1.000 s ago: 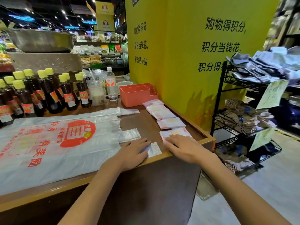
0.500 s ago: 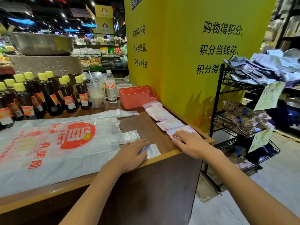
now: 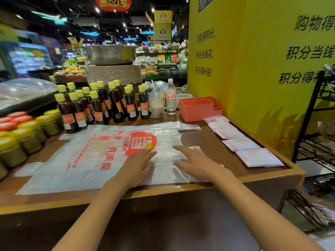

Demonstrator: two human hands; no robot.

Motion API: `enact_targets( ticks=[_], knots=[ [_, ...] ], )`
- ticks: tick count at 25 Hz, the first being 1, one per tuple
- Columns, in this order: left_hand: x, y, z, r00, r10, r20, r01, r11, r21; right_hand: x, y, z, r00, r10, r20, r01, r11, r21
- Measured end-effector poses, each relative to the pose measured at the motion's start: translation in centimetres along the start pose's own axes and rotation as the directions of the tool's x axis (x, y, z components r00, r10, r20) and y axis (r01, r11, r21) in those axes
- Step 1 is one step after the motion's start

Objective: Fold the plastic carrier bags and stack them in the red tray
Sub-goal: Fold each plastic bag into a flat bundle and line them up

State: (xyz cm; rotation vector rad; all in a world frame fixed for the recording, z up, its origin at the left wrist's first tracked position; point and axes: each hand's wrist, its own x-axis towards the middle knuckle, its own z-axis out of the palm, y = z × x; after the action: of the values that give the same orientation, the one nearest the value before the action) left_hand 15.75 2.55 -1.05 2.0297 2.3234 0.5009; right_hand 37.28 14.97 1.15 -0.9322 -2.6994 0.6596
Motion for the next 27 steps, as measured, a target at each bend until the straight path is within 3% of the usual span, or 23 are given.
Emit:
enact_targets(
  ticks=[2, 5, 10, 14, 18, 22, 24, 27],
  knots=[
    [-2.9, -4.0, -1.0, 0.991, -0.131, -0.004, 0.13, 0.99, -0.063, 1.2, -2.7, 2.6, 0.995, -0.062, 0.084, 0.06, 0.998, 0.029],
    [-6.6, -8.2, -2.7, 0.953, -0.279, 0.119, 0.292, 0.949, -0.118, 2.7, -3.9, 5.1, 0.983, -0.11, 0.149, 0.112, 0.994, -0.002],
    [-7.8, -9.0, -3.2, 0.957, -0.233, 0.171, 0.268, 0.936, -0.229, 3.8, -2.0, 5.8, 0.995, -0.102, 0.022, 0.101, 0.993, 0.056],
    [-8.1, -8.7, -3.4, 0.962, -0.25, 0.111, 0.27, 0.933, -0.239, 3.5, -3.2, 5.4, 0.988, -0.078, -0.134, 0.083, 0.996, 0.039],
    [-8.4, -8.2, -3.7, 0.963, -0.259, 0.08, 0.27, 0.944, -0.188, 3.1, -3.4, 5.1, 0.984, -0.023, -0.175, 0.031, 0.998, 0.046],
    [-9.0, -7.7, -3.7, 0.95, -0.307, -0.055, 0.295, 0.941, -0.166, 2.8, -3.6, 4.9, 0.958, -0.007, -0.288, 0.005, 1.0, -0.005],
    [-9.1, -7.2, -3.7, 0.937, -0.326, -0.125, 0.31, 0.941, -0.132, 2.2, -4.1, 4.8, 0.93, -0.093, -0.357, 0.086, 0.996, -0.036],
    [-9.1, -7.0, -3.8, 0.927, -0.329, -0.18, 0.318, 0.944, -0.086, 1.4, -4.5, 4.9, 0.906, -0.282, -0.316, 0.239, 0.957, -0.167]
  ],
)
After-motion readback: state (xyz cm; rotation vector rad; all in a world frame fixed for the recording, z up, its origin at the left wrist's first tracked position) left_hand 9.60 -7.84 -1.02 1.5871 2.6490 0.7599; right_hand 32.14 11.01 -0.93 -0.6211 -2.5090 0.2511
